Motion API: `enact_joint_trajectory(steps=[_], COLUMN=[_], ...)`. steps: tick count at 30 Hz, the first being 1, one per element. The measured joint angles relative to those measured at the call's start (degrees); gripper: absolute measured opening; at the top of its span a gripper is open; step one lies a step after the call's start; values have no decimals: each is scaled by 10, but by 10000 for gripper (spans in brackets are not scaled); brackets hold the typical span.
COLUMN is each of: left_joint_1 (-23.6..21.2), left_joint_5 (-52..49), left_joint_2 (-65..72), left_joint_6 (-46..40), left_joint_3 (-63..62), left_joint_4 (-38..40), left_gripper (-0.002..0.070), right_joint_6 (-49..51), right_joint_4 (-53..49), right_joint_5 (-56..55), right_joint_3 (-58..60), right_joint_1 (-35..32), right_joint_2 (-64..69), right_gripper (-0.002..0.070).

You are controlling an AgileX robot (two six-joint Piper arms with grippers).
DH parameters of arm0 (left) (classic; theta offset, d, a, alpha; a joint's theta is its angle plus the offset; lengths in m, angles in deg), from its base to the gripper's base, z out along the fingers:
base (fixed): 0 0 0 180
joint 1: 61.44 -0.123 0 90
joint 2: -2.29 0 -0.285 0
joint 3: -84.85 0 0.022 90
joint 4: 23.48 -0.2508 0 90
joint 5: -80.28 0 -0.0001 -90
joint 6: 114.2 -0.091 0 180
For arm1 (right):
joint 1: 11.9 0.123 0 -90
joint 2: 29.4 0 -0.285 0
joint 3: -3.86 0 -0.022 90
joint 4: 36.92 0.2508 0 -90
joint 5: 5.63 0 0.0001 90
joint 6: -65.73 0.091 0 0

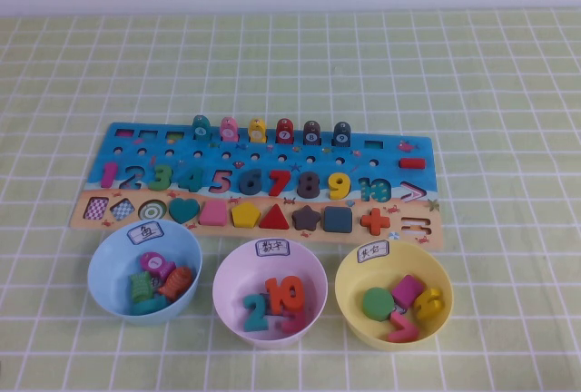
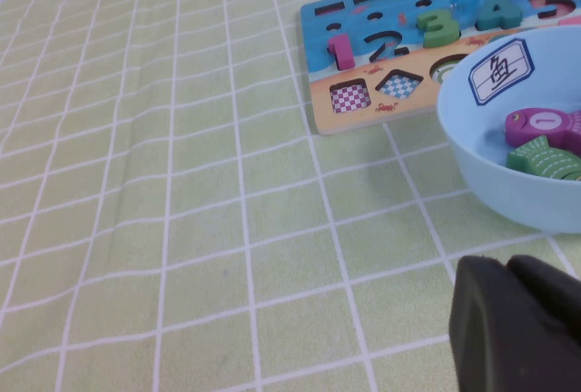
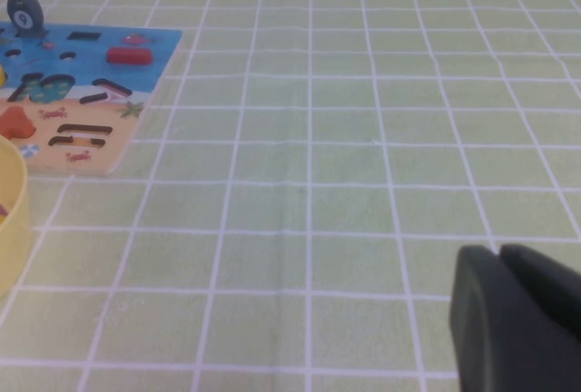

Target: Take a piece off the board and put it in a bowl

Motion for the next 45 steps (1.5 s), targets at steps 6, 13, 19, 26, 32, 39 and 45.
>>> enact_joint_trajectory(steps=[6, 13, 19, 26, 32, 39, 45], left_joint_1=[0, 0, 0, 0, 0, 0, 0], left_joint_5=[0, 0, 0, 0, 0, 0, 0], left_joint_2=[0, 0, 0, 0, 0, 0, 0], left_joint_6=[0, 0, 0, 0, 0, 0, 0], left_joint_3=[0, 0, 0, 0, 0, 0, 0], left_joint_4=[0, 0, 0, 0, 0, 0, 0], left_gripper=[-5, -5, -5, -5, -5, -5, -5], right_joint_6=[1, 85, 79, 66, 65, 65, 54], right_joint_4=[0, 298, 414, 449, 494, 343, 156], right_joint_5=[0, -55, -106, -115, -122, -6, 153], right_joint_3=[0, 0, 0, 0, 0, -110, -289], right_joint_1=[0, 0, 0, 0, 0, 0, 0], right_joint_2=[0, 0, 0, 0, 0, 105, 297], right_gripper=[-17, -17, -17, -17, -17, -17, -17])
